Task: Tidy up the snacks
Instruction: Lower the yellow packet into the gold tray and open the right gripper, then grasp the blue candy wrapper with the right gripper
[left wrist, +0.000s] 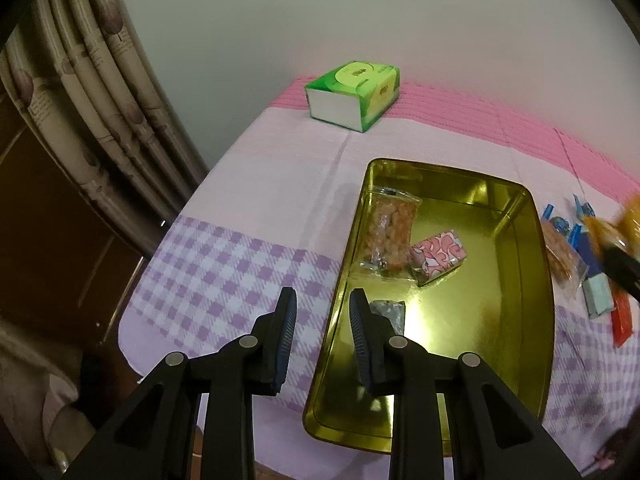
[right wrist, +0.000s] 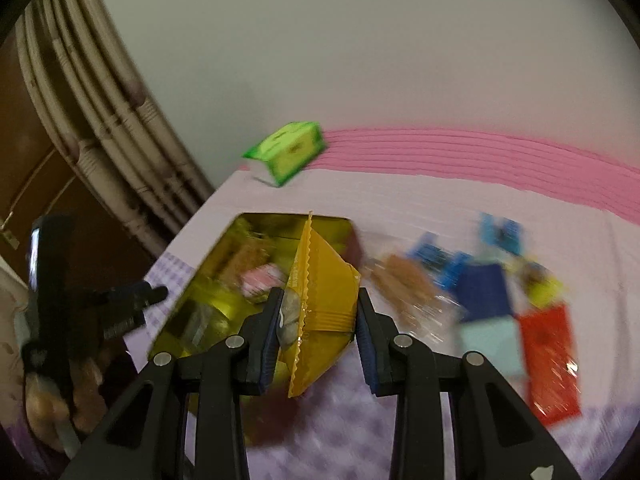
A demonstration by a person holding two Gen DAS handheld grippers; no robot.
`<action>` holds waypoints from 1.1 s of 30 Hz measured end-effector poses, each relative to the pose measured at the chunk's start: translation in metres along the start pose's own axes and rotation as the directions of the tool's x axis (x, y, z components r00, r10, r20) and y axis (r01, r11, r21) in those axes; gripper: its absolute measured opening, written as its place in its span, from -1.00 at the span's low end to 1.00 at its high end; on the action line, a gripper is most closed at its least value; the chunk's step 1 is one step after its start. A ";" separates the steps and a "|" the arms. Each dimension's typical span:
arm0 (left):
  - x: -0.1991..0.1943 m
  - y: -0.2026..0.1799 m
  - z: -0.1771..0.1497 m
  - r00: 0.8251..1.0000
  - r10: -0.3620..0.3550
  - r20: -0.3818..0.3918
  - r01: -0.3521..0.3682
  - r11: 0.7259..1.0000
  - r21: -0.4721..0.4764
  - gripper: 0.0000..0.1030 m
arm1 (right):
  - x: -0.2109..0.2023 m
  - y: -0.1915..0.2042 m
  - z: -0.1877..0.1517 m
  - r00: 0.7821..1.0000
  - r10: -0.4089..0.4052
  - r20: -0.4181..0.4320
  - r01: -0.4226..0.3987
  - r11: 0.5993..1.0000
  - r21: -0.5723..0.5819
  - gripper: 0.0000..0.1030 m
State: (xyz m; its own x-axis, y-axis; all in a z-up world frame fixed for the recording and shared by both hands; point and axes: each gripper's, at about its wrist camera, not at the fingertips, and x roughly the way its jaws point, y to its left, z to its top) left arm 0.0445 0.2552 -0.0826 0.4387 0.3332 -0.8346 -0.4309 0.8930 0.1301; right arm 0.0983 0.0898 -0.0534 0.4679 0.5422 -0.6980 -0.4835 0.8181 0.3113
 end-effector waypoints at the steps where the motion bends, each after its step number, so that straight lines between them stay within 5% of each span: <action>1: 0.000 0.001 0.000 1.000 -0.001 0.000 0.001 1.000 -0.003 -0.44 | 0.008 0.003 0.003 1.000 0.003 -0.015 -0.003 1.000 -0.012 -0.40; 7: 0.004 0.004 0.002 1.000 -0.016 -0.018 0.015 1.000 -0.016 -0.44 | 0.075 0.029 0.027 0.994 0.015 -0.105 -0.020 0.999 -0.044 -0.40; 16: 0.008 0.003 0.001 0.999 -0.031 -0.036 0.031 0.999 -0.012 -0.43 | 0.122 0.035 0.038 0.986 0.017 -0.163 -0.019 1.000 -0.015 -0.35; 22: 0.008 0.000 -0.002 0.999 -0.034 -0.039 0.035 0.999 0.004 -0.38 | 0.094 0.026 0.041 0.993 0.077 -0.085 -0.074 0.997 0.035 -0.25; 28: 0.007 -0.006 -0.003 0.999 -0.027 -0.035 0.028 0.999 0.022 -0.30 | 0.033 -0.033 0.049 0.992 0.120 0.025 -0.122 0.985 0.119 0.03; 33: 0.006 -0.009 -0.004 0.999 -0.028 -0.037 0.030 0.999 0.030 -0.23 | 0.008 -0.111 0.051 0.988 -0.138 -0.068 0.144 0.985 0.091 0.08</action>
State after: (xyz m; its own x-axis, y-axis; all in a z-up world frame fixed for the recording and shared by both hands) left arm 0.0473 0.2479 -0.0907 0.4212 0.2963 -0.8572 -0.3938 0.9111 0.1214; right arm 0.1935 0.0135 -0.0606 0.4793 0.4094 -0.7763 -0.3415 0.9018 0.2648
